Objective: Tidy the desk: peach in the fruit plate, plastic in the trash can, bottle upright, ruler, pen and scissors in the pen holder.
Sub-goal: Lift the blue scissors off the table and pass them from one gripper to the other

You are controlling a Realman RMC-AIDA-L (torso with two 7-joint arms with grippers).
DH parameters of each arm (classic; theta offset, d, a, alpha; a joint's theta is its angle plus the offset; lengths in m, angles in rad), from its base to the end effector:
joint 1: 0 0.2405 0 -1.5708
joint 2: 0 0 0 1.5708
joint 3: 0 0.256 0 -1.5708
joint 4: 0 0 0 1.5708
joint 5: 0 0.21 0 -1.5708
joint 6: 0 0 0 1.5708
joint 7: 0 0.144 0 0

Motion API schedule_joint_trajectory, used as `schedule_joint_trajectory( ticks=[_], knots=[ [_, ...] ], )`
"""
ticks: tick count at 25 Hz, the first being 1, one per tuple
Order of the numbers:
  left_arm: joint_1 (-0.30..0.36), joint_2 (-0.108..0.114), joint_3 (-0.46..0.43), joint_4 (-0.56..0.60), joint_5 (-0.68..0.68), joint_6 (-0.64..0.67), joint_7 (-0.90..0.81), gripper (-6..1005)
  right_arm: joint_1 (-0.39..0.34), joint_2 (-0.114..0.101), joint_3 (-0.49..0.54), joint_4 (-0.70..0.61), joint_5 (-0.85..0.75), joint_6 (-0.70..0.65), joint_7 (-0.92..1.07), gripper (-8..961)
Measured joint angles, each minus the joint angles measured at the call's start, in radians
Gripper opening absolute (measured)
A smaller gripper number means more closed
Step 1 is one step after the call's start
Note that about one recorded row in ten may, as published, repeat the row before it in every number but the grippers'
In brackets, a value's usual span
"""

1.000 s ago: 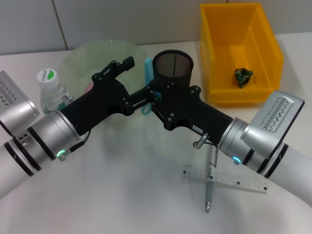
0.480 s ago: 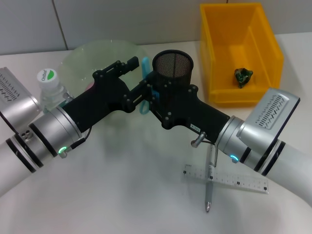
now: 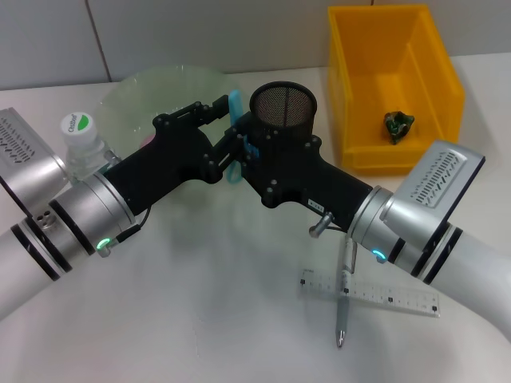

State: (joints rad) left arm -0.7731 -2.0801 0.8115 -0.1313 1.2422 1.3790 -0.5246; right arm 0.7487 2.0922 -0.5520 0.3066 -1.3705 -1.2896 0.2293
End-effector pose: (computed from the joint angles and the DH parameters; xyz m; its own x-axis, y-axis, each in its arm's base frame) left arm -0.2089 0.3468 -0.0782 0.6481 0.0049 0.7616 0.4494 -0.8098 -0.3772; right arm 0.2170 0.3240 -0.1078 0.7081 0.0119 -0.7060 -0.4714 -0.7365 -0.4852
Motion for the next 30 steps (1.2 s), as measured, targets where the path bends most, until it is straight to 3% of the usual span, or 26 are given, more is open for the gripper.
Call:
schedule_joint_trajectory(
  ticks=[4, 9, 24, 30],
  knots=[
    [0.0, 0.0, 0.0, 0.003, 0.0, 0.0, -0.003, 364, 0.0, 0.0, 0.012, 0.005, -0.011, 0.003, -0.013, 293],
    [0.0, 0.0, 0.0, 0.005, 0.0, 0.0, -0.005, 235, 0.001, 0.0, 0.018, 0.006, -0.014, 0.003, -0.014, 294],
    [-0.003, 0.0, 0.0, 0.007, 0.0, 0.001, -0.011, 208, 0.001, 0.0, 0.018, 0.005, -0.021, 0.004, -0.014, 298],
    [-0.003, 0.0, 0.0, 0.007, 0.0, 0.005, -0.011, 102, 0.007, 0.0, 0.019, 0.003, -0.021, 0.014, -0.014, 299]
  ],
)
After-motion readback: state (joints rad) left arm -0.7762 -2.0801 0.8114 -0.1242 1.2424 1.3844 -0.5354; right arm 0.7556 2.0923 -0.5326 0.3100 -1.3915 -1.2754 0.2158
